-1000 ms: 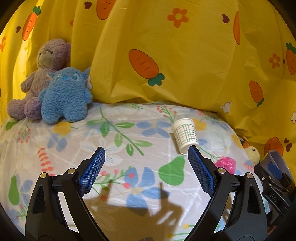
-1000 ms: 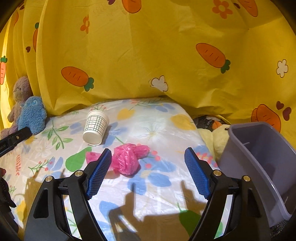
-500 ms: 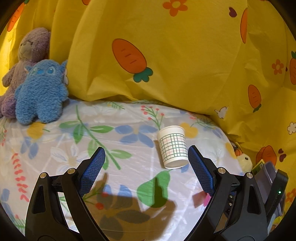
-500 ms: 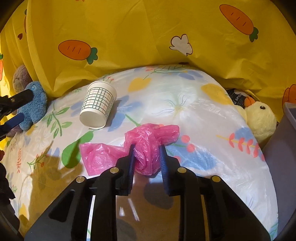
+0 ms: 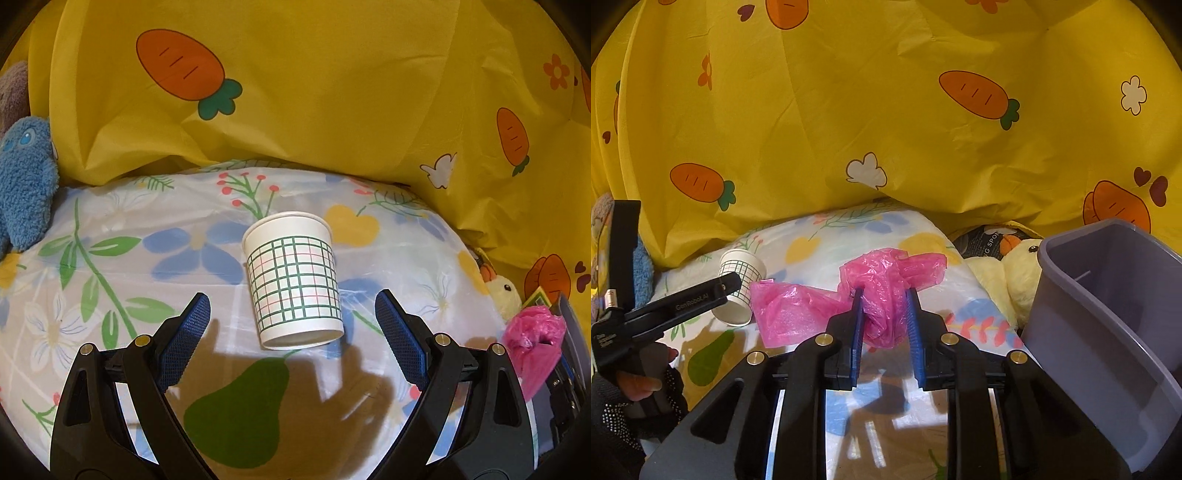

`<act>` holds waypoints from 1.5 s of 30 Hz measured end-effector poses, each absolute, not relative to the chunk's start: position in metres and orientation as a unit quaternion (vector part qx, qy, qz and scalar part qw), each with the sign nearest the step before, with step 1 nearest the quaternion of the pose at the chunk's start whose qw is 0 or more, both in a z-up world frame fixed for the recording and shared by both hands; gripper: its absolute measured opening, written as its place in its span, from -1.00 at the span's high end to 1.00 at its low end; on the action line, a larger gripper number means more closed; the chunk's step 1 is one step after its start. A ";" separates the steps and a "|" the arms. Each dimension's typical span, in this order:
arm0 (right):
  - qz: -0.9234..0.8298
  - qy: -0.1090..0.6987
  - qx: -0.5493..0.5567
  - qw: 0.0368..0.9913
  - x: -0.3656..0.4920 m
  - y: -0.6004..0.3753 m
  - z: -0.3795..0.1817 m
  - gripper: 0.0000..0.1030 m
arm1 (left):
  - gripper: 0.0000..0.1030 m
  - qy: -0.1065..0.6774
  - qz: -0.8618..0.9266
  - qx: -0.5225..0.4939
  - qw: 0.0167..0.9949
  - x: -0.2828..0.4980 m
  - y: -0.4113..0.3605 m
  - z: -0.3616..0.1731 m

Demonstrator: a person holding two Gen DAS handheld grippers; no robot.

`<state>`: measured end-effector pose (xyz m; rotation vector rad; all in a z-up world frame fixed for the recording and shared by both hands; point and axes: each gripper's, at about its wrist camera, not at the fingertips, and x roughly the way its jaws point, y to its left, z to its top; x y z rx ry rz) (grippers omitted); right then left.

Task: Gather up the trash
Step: 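Grasp the pink plastic bag with the right tool while the left tool grasps the white grid cup, then carry the white grid cup with the left tool while the right tool carries the pink bag to the bin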

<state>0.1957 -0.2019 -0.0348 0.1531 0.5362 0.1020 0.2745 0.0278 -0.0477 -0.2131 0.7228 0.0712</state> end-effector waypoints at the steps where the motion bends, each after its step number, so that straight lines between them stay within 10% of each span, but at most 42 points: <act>1: 0.052 0.265 0.078 0.960 0.196 -0.202 -0.036 0.56 | -0.73 0.356 0.035 -0.108 0.927 0.277 0.029 -0.050; 12: 0.075 0.273 0.077 0.956 0.198 -0.196 -0.039 0.55 | -0.08 0.386 0.006 -0.143 0.911 0.295 0.035 -0.069; 45: 0.099 0.230 0.034 0.968 0.113 -0.213 0.007 0.55 | -0.05 0.256 -0.069 -0.048 0.963 0.131 -0.013 0.023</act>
